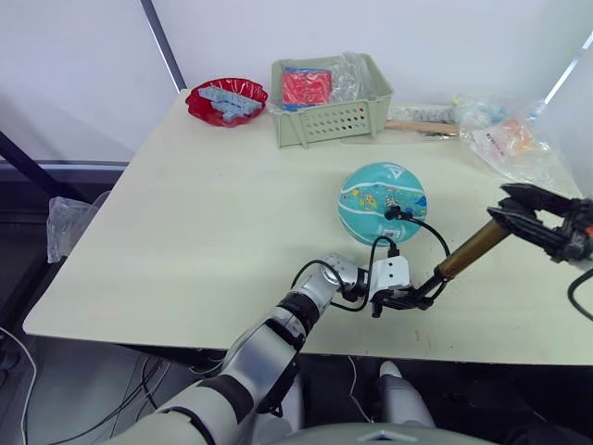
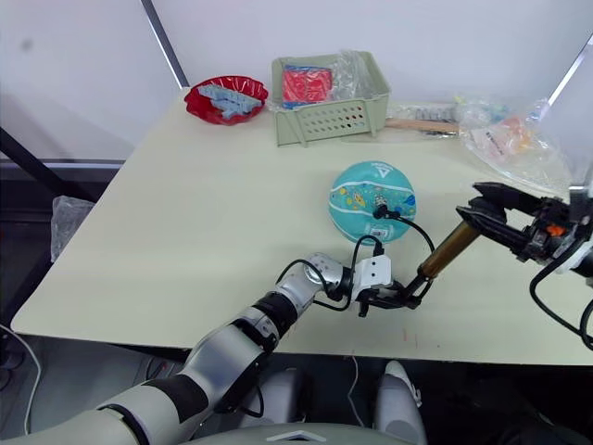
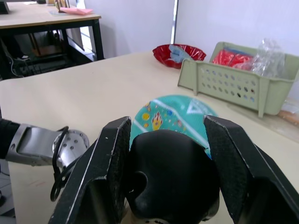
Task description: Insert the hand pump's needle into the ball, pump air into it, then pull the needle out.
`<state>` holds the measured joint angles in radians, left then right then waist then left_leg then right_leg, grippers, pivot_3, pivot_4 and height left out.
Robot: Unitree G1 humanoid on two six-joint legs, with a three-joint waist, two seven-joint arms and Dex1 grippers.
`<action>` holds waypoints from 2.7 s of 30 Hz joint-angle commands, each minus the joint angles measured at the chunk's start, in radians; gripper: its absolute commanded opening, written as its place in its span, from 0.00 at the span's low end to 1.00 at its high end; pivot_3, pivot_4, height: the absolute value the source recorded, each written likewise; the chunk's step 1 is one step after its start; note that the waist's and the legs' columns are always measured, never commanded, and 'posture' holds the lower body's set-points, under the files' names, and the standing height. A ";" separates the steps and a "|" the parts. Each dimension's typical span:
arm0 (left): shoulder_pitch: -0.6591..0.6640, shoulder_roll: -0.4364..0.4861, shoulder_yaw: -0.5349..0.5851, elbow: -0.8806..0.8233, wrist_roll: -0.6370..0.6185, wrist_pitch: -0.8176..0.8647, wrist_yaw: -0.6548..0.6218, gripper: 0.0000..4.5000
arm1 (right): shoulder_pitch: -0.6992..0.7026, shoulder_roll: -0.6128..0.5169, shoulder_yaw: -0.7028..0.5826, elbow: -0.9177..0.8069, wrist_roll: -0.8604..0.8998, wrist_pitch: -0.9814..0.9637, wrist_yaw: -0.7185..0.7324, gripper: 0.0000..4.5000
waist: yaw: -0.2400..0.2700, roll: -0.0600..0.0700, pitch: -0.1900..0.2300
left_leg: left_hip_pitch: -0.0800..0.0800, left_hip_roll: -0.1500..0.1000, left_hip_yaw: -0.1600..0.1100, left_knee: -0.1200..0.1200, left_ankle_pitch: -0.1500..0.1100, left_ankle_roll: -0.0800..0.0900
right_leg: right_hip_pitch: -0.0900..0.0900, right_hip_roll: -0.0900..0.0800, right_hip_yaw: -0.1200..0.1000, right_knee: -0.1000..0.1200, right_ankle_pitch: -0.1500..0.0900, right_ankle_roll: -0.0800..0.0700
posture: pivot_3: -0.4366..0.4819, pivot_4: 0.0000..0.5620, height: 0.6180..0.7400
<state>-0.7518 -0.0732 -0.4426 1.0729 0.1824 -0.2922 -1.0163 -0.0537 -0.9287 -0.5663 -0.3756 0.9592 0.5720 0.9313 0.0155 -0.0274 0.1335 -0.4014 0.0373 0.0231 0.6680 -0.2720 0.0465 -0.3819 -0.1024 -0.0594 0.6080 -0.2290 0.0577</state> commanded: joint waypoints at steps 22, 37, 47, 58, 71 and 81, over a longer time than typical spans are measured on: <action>0.060 0.075 -0.058 0.118 0.101 0.073 0.037 0.23 | 0.151 0.191 0.377 0.071 -0.366 -0.217 0.015 0.43 | -0.001 -0.022 -0.011 | 0.003 0.002 -0.003 0.000 0.000 0.000 | 0.004 0.001 -0.002 0.000 0.000 0.000 | 0.48 0.27 0.98; 0.060 0.070 -0.059 0.120 0.101 0.075 0.040 0.23 | 0.133 0.201 0.275 0.053 -0.308 -0.263 0.026 0.43 | 0.000 -0.015 -0.009 | 0.003 0.002 -0.003 0.000 0.000 0.000 | 0.004 0.000 -0.002 0.000 0.000 0.000 | 0.48 0.27 0.98; 0.055 0.068 -0.057 0.127 0.102 0.072 0.040 0.23 | 0.055 0.083 0.031 -0.004 -0.102 -0.130 0.019 0.43 | 0.001 -0.005 0.001 | 0.002 0.000 -0.002 0.001 0.000 0.000 | 0.003 0.000 -0.002 0.000 0.000 0.000 | 0.48 0.27 0.98; 0.054 0.064 -0.058 0.129 0.104 0.072 0.042 0.23 | -0.048 -0.052 -0.134 0.011 0.021 -0.005 0.010 0.43 | 0.001 -0.004 0.007 | 0.001 0.000 -0.002 0.002 0.000 0.000 | 0.003 0.002 0.002 0.000 0.001 0.001 | 0.48 0.27 0.98; 0.062 0.064 -0.059 0.128 0.104 0.070 0.043 0.23 | -0.010 0.005 0.019 -0.078 -0.013 0.004 -0.001 0.43 | 0.000 -0.005 0.006 | 0.001 0.000 -0.004 0.002 0.000 0.000 | 0.003 0.012 0.012 -0.001 0.000 0.001 | 0.48 0.27 0.98; 0.065 0.064 -0.060 0.125 0.106 0.076 0.045 0.23 | 0.110 0.136 0.306 -0.070 -0.253 -0.140 0.029 0.43 | -0.002 -0.017 -0.005 | 0.003 0.002 -0.004 0.001 0.000 0.000 | 0.003 0.014 0.022 -0.001 0.000 0.000 | 0.48 0.27 0.98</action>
<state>-0.7375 -0.0676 -0.4463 1.0786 0.1931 -0.2927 -0.9931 0.0052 -0.8023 -0.3567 -0.4707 0.7453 0.4168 0.9315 0.0137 -0.0446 0.1284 -0.3986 0.0392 0.0194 0.6690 -0.2722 0.0463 -0.3786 -0.0886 -0.0372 0.6069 -0.2290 0.0576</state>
